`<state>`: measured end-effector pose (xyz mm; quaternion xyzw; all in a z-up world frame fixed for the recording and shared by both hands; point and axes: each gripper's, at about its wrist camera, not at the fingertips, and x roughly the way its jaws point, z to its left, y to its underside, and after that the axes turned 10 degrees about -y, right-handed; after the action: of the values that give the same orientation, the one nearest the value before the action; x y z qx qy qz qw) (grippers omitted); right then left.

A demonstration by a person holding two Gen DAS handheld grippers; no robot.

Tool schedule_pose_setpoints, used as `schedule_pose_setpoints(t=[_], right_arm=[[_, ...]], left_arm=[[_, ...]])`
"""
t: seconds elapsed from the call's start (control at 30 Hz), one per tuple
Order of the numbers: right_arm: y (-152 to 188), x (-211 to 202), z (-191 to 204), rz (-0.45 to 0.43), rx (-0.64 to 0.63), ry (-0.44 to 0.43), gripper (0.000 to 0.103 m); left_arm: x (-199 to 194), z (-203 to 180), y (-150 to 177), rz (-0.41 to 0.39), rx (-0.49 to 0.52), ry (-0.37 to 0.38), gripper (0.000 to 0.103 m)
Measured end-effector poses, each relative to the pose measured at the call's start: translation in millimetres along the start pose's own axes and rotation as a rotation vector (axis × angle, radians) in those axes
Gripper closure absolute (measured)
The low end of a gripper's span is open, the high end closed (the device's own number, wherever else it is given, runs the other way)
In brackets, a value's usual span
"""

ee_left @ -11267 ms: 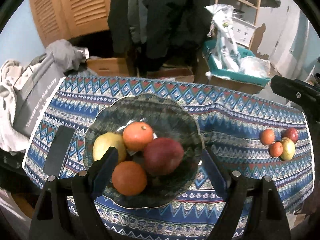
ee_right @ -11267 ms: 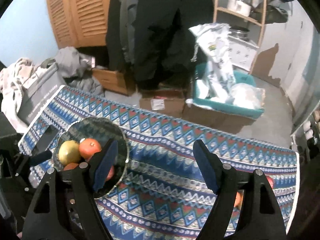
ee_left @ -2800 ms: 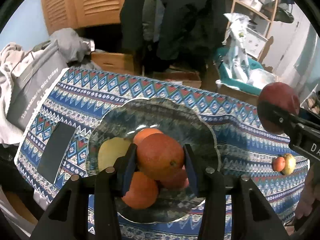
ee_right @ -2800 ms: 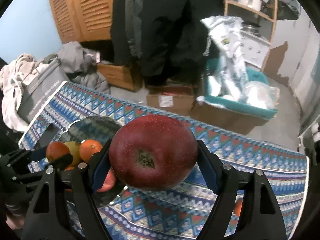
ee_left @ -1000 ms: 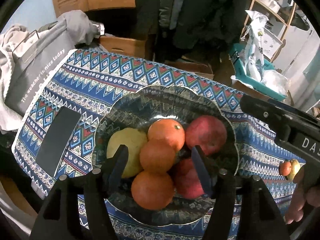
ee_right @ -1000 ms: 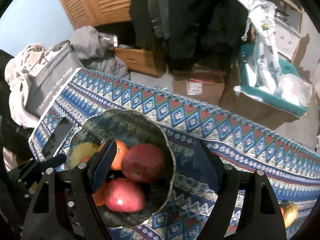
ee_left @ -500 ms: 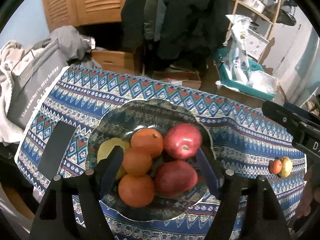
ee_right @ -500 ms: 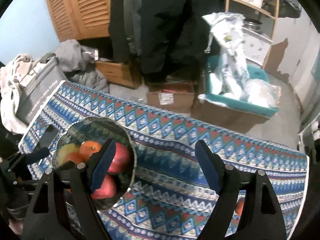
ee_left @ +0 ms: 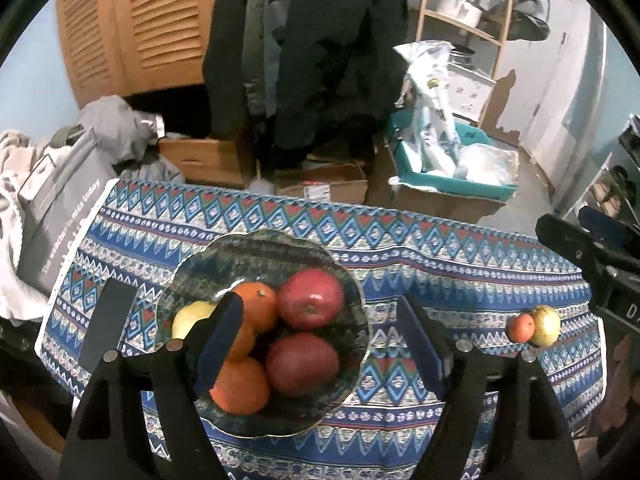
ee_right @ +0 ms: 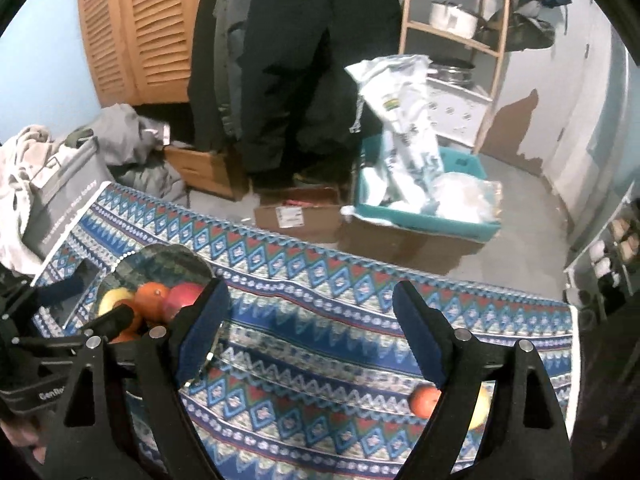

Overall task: Organize fruits
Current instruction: 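Move both tools from the plate toward the small orange and yellow pear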

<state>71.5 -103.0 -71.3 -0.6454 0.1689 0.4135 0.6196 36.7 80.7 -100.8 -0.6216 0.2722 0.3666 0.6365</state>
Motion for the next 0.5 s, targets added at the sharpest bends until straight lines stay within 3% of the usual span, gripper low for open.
schedule_pose_setpoints(t=[0.5], right_arm=[[32.8, -44.6, -51.8, -0.012, 0.041, 0.096, 0.017]], left_arm=[[-12.7, -48.6, 3.1, -0.012, 0.09, 0.051, 0.022]])
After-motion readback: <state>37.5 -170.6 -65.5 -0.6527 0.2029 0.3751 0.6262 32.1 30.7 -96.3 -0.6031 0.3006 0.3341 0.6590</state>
